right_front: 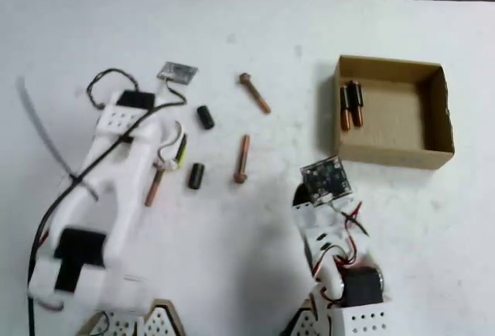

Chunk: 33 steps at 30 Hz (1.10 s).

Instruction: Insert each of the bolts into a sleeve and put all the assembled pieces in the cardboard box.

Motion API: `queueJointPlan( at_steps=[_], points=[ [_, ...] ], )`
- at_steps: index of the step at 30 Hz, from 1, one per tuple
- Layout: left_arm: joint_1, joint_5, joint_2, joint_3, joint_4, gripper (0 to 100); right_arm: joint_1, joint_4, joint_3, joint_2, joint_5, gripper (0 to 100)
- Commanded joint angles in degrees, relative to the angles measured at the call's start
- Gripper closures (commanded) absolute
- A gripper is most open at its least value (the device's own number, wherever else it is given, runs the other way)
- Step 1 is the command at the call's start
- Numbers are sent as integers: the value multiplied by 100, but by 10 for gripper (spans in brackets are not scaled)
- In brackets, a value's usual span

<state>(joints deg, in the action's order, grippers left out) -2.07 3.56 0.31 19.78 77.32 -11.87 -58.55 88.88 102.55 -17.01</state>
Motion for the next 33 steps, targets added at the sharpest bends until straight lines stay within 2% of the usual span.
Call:
queueJointPlan(
  at_steps=[1, 12, 21, 26, 33],
  points=[
    [-66, 79, -1543, 536, 62, 980, -356, 462, 18, 57, 0, 981],
    [-48, 352, -3802, 1635, 105, 980, -1516, 1288, 105, 48, 0, 982],
    [-48, 352, -5552, 2409, 70, 980, -2000, 1956, 105, 22, 35, 982],
    [-57, 343, -6220, 2426, 44, 980, -2316, 2149, 105, 48, 44, 982],
    [-92, 343, -6642, 2435, -870, 980, -2431, 2677, 114, 48, 44, 982]
  ],
)
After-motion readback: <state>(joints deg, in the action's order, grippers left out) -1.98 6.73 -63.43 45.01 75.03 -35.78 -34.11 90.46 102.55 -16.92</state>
